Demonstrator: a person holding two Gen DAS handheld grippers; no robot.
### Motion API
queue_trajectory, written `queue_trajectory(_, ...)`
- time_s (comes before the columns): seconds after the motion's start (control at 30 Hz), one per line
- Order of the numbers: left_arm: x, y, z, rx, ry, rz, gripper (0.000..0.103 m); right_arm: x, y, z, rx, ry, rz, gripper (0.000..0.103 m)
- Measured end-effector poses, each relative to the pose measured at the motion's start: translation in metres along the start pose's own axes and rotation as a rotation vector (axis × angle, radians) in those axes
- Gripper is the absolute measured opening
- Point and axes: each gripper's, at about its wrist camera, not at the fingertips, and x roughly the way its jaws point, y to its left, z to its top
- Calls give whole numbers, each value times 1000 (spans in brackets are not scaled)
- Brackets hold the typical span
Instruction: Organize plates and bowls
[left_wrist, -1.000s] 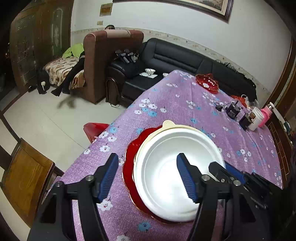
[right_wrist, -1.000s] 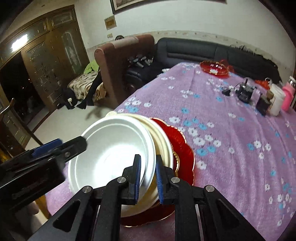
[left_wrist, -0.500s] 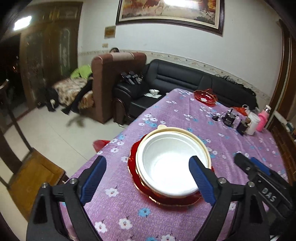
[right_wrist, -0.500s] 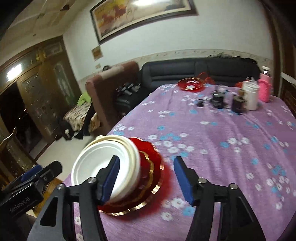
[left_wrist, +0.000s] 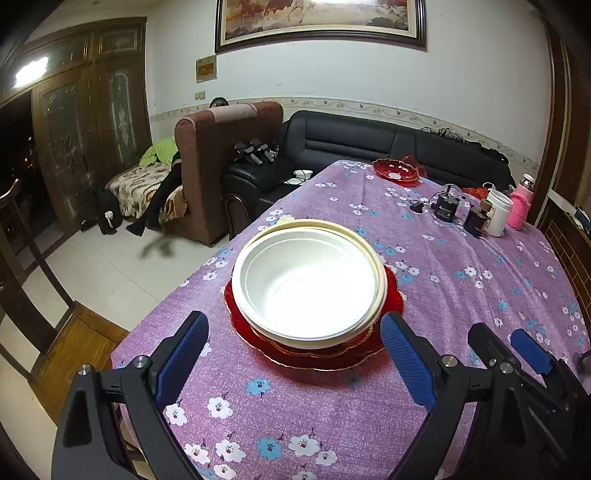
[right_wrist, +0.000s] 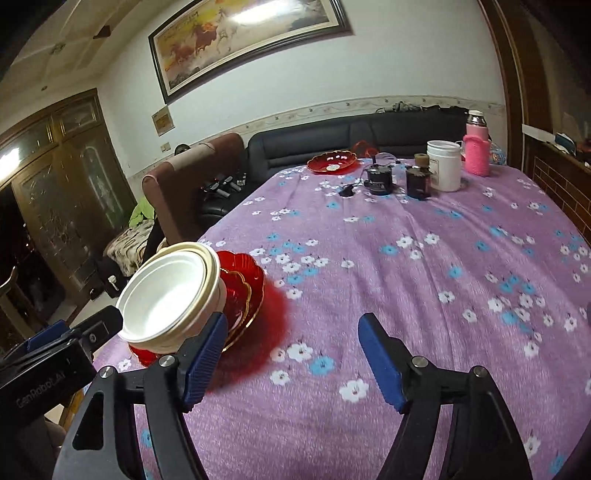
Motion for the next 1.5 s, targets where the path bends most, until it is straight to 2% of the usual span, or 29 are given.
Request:
queue_trajectory(0.47,-21,-5,-8,25,-71,23,94,-23,24,-19,-115,-77,-18,82)
queue_trajectory(1.1,-22,9,-10,-20,-63,-13,95,-23,46,-29,-183,-71,-23,83)
queue_trajectory(1.5,-10,14,-15,-36,-30,-47,95,-14,57,-35,-216,-40,-22,84)
